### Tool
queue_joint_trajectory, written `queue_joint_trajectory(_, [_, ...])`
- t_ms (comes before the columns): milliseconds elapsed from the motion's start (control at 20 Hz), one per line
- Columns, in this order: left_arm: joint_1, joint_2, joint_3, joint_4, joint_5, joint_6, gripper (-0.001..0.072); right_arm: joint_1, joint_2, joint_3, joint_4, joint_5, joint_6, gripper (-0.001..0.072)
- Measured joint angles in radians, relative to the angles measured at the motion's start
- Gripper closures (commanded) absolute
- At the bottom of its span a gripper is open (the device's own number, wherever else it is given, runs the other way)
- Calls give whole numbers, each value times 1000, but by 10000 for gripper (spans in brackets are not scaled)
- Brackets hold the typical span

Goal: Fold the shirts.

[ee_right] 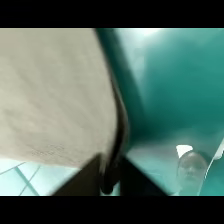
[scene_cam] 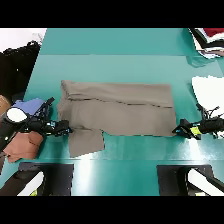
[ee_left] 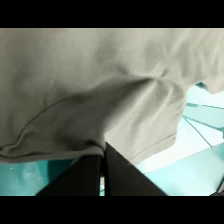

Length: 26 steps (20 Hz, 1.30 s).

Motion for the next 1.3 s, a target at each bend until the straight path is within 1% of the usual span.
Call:
queue_joint_trajectory(150, [0, 24, 21, 54, -43, 3, 684, 33, 2, 14, 6, 11, -19, 698])
queue_joint_trajectory(350, [0, 135, 66, 162, -150, -22, 683, 48, 65, 68, -17, 106, -37, 698])
queue_joint_trajectory(450, [0, 194, 81, 167, -224, -31, 683, 50, 130, 100, -52, 159, -40, 698])
queue_joint_trajectory(550, [0, 232, 106, 142, -298, -35, 683, 53, 201, 135, -93, 209, -41, 698])
queue_joint_trajectory(650, [0, 250, 140, 116, -325, -35, 683, 54, 250, 177, -113, 238, -31, 699])
queue_joint_trajectory(800, [0, 246, 201, 129, -245, -34, 681, 54, 245, 267, -126, 245, -13, 699])
queue_joint_trajectory(950, [-1, 160, 265, 155, -124, -25, 681, 68, 138, 377, -130, 241, -3, 698])
queue_joint_trajectory(1200, [-1, -143, 412, 168, 63, 11, 681, 145, -128, 575, -132, 191, 9, 698])
queue_joint_trajectory(1300, [-1, -276, 488, 168, 118, 18, 677, 167, -233, 657, -110, 162, 19, 698])
